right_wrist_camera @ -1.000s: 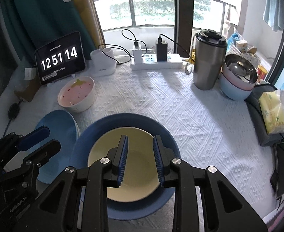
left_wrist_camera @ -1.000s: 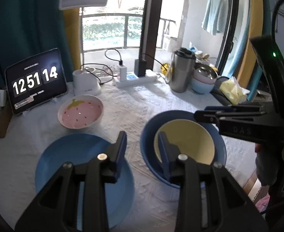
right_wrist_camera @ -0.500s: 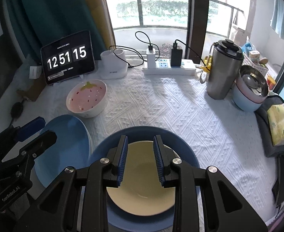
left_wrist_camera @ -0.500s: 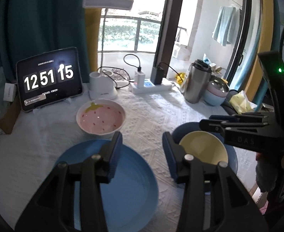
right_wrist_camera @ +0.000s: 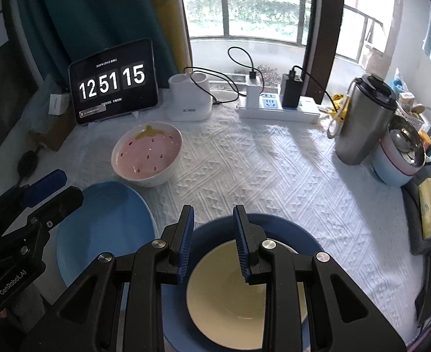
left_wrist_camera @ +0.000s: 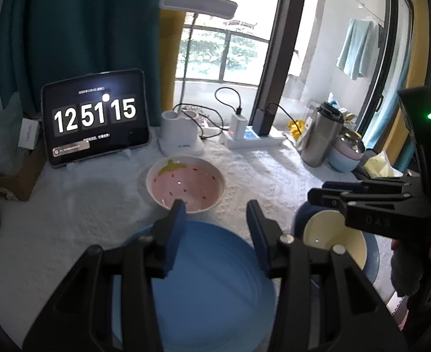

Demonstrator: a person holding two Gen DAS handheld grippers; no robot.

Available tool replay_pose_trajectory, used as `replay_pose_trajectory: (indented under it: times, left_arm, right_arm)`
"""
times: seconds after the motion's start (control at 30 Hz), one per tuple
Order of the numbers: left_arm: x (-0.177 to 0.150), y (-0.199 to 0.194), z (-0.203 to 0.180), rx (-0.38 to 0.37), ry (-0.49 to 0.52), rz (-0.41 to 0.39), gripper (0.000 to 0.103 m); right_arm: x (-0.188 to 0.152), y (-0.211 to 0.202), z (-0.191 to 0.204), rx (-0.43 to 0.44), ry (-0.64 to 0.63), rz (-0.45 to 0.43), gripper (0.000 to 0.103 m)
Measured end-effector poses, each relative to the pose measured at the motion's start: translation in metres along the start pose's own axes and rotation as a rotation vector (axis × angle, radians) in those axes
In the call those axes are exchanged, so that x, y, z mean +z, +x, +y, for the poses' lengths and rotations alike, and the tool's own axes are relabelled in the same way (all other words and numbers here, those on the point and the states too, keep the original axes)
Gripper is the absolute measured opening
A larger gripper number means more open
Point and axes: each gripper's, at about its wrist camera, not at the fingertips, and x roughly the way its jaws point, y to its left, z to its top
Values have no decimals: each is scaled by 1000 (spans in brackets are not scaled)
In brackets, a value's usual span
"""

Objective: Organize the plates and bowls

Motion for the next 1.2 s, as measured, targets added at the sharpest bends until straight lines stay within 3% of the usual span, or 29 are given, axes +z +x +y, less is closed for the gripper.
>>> replay_pose_trajectory:
  times: [1.2]
  left_arm:
    - [5,28,71,61,-122,33,45]
  right_arm:
    - [41,53,51,35,-55,53,29]
